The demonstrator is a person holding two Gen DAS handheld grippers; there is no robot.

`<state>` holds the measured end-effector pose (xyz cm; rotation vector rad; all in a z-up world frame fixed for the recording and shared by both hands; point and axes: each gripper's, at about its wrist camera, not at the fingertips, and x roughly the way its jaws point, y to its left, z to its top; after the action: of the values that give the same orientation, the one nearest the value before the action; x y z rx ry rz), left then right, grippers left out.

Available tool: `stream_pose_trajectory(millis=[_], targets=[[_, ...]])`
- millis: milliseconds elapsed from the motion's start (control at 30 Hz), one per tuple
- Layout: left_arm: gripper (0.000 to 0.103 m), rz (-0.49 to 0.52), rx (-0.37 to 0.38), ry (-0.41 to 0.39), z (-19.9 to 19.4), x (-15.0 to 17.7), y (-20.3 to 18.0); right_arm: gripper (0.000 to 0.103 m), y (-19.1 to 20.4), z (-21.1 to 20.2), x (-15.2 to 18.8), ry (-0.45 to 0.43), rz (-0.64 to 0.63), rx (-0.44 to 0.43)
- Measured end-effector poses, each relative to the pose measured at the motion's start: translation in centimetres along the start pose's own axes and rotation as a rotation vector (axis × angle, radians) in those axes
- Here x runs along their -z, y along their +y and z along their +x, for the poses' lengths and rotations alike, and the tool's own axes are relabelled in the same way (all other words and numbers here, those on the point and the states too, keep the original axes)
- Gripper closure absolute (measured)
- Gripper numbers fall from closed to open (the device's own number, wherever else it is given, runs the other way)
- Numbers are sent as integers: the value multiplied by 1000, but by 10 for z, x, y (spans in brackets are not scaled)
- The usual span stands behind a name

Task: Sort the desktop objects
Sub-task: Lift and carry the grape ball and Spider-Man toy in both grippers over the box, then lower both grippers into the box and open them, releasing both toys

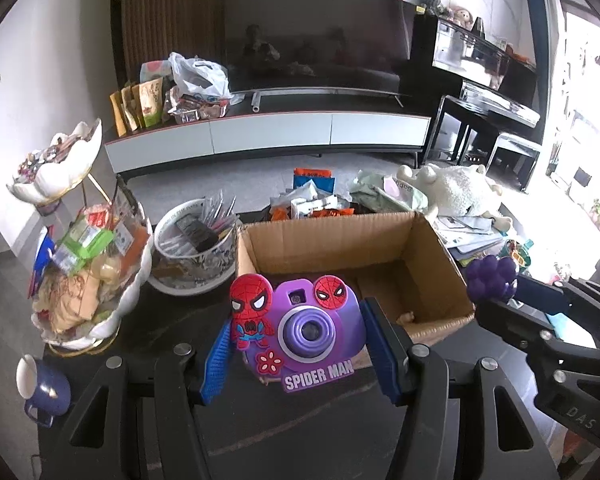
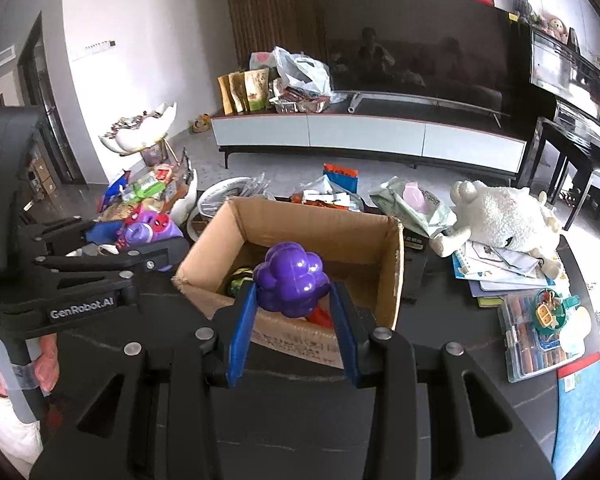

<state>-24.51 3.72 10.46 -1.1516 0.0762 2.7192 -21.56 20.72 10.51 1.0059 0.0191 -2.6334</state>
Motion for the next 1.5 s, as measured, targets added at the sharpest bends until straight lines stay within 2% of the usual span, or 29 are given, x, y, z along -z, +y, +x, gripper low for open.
stream_pose_trajectory(millis=[567, 1500], targets=[[47, -4, -7, 31, 50, -18, -9, 68, -28, 53, -15, 50, 70, 2], [47, 6, -21, 99, 91, -22, -14, 68, -35, 78, -23, 86, 78, 7]])
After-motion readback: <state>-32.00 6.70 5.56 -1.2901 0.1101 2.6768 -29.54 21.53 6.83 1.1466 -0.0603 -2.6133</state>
